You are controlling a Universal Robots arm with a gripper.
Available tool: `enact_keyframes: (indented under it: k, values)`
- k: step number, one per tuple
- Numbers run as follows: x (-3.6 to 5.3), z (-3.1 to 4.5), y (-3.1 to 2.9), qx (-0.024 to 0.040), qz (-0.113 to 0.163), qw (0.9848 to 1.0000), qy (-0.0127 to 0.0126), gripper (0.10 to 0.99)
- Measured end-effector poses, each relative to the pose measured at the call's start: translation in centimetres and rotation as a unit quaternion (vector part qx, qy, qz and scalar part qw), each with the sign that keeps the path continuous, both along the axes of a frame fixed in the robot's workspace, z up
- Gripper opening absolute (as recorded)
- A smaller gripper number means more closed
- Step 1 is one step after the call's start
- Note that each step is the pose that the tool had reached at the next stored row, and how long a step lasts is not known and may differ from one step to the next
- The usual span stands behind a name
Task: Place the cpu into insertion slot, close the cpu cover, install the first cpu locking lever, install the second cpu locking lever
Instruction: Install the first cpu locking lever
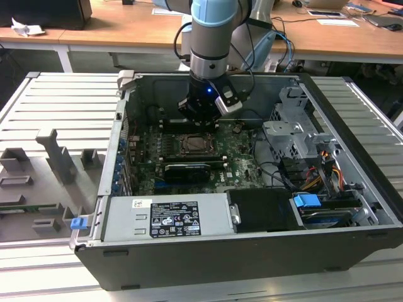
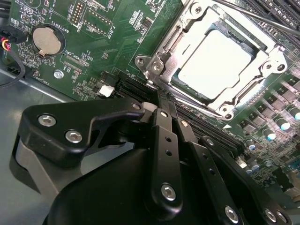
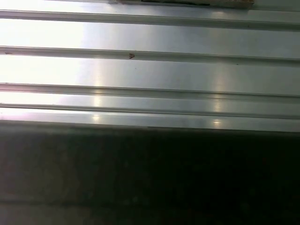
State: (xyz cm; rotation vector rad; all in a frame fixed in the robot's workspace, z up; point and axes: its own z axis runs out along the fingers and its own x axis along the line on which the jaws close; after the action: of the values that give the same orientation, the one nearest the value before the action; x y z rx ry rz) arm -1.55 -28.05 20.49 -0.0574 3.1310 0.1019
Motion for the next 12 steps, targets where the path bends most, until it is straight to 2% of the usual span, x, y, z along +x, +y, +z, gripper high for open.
enact_keyframes:
  k: [12]
  values:
    - [0.00,-0.02,-0.06,-0.0003,0.000,1.0000,0.0000,0.106]
